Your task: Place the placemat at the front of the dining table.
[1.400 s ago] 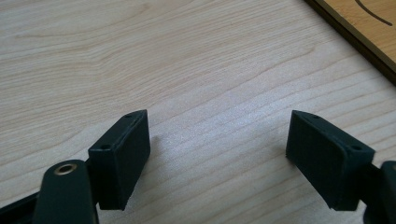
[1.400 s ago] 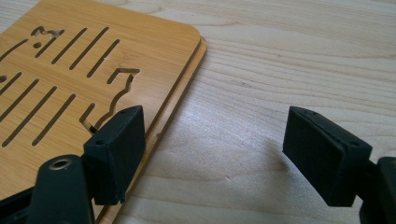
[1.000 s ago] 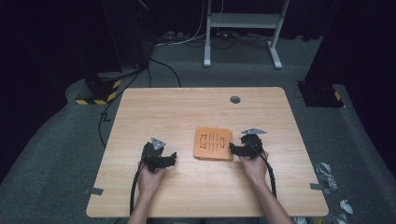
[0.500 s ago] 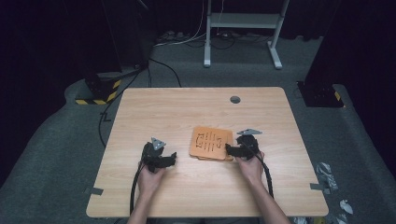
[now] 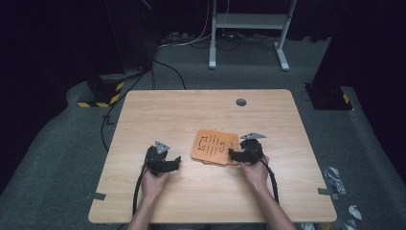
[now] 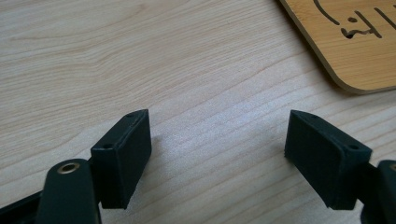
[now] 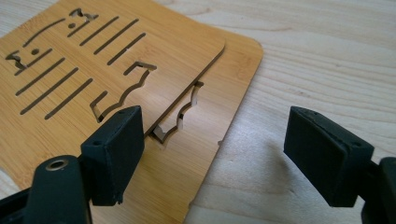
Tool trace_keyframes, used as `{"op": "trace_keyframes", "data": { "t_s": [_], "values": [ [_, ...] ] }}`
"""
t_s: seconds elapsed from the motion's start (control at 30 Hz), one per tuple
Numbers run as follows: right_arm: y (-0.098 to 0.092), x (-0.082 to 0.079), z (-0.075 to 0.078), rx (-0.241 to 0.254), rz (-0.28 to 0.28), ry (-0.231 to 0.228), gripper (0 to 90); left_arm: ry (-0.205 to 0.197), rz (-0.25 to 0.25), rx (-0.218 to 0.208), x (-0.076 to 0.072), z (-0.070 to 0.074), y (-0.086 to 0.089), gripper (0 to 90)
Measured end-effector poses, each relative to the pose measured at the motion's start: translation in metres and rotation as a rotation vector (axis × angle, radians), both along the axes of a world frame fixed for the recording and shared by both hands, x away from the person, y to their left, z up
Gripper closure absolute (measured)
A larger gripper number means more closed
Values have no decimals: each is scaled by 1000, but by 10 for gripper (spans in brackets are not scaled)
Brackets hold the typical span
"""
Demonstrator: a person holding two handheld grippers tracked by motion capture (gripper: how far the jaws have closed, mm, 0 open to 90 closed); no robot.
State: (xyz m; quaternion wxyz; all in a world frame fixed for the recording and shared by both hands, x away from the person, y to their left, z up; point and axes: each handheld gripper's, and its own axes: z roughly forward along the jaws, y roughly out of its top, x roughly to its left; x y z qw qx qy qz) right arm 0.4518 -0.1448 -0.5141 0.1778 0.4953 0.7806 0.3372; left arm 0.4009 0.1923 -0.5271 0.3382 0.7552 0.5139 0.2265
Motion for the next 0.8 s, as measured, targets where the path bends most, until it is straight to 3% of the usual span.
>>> {"op": "trace_keyframes", "data": {
  "t_s": [0.27,0.47,0.8],
  "values": [
    [-12,-3,4,15,-7,-14,201,21,-12,-1,0,2,-4,237],
    [-21,-6,-5,36,-17,-6,200,10,-27,-38,2,7,-9,217],
    [-21,-9,-8,56,4,-17,196,-9,-44,-66,18,23,-36,165]
  ]
}}
